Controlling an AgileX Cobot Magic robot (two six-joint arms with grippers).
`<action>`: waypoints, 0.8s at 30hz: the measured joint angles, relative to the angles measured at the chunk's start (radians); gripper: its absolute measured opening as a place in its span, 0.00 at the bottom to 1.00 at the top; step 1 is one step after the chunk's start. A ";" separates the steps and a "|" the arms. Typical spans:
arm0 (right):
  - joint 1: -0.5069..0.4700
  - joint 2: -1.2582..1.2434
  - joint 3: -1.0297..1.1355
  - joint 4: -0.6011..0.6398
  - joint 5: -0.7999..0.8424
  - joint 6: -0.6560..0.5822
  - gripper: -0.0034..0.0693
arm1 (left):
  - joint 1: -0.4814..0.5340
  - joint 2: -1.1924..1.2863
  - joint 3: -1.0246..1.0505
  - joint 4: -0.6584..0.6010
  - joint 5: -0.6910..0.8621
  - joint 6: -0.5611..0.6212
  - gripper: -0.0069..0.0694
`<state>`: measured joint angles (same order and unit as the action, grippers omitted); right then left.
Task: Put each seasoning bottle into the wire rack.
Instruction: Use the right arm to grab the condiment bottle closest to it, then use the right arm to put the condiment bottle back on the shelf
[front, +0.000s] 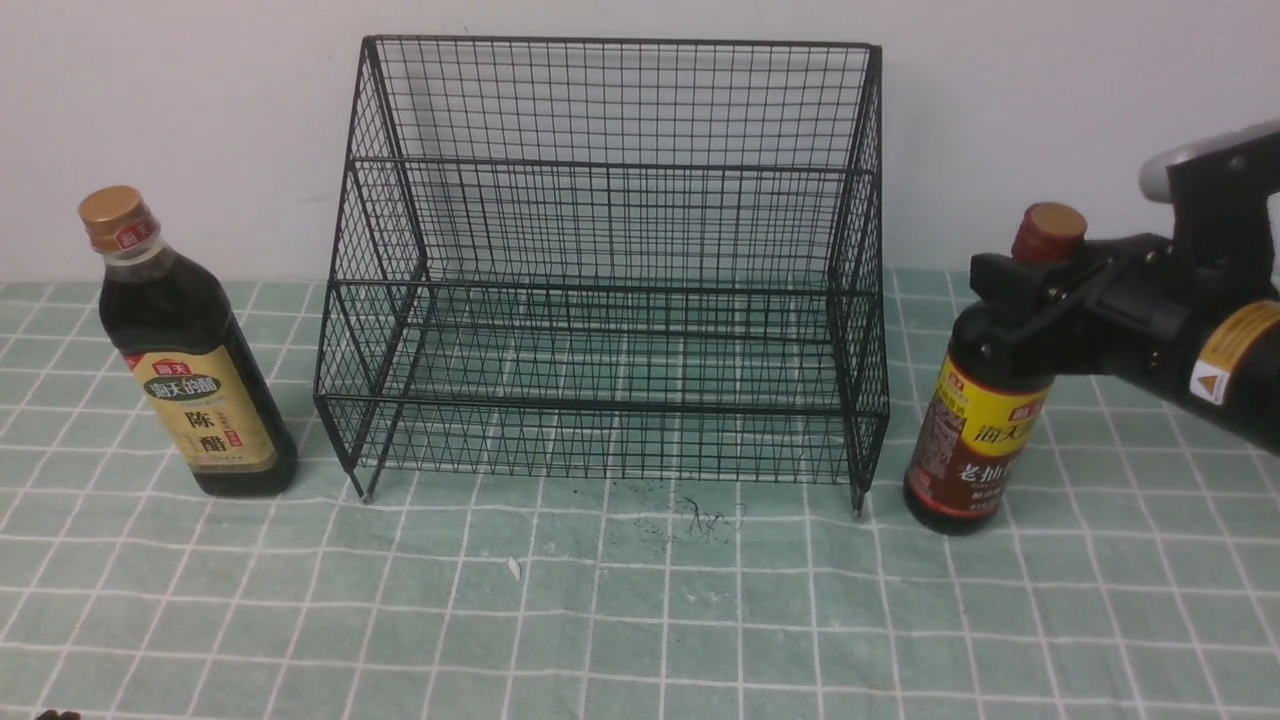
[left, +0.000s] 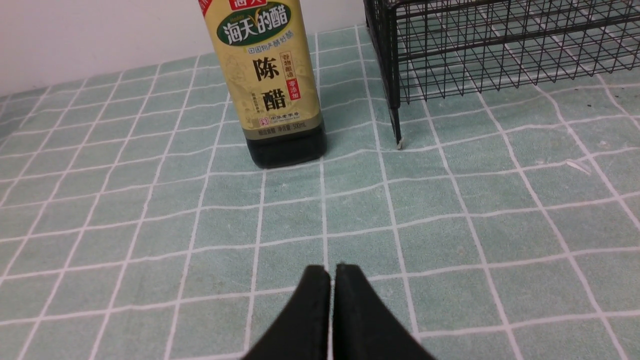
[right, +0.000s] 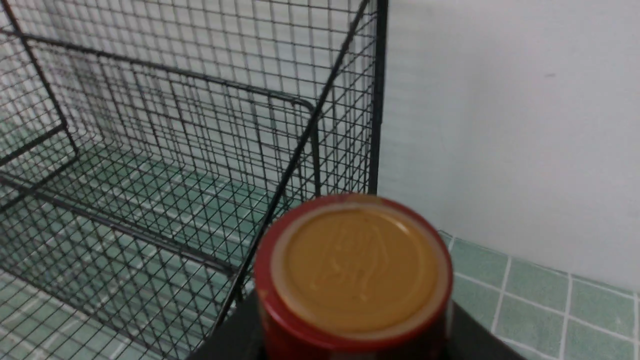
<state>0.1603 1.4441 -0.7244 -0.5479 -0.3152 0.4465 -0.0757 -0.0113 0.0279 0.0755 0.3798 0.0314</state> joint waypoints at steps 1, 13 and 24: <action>0.000 -0.014 -0.001 -0.020 0.016 0.013 0.42 | 0.000 0.000 0.000 0.000 0.000 0.000 0.08; 0.000 -0.220 -0.292 -0.526 0.012 0.547 0.42 | 0.000 0.000 0.000 0.000 0.000 0.000 0.08; 0.005 0.028 -0.678 -0.998 -0.316 1.061 0.42 | 0.000 0.000 0.000 0.000 0.000 0.000 0.08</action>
<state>0.1652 1.4720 -1.4019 -1.5457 -0.6310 1.5075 -0.0757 -0.0113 0.0279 0.0755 0.3798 0.0314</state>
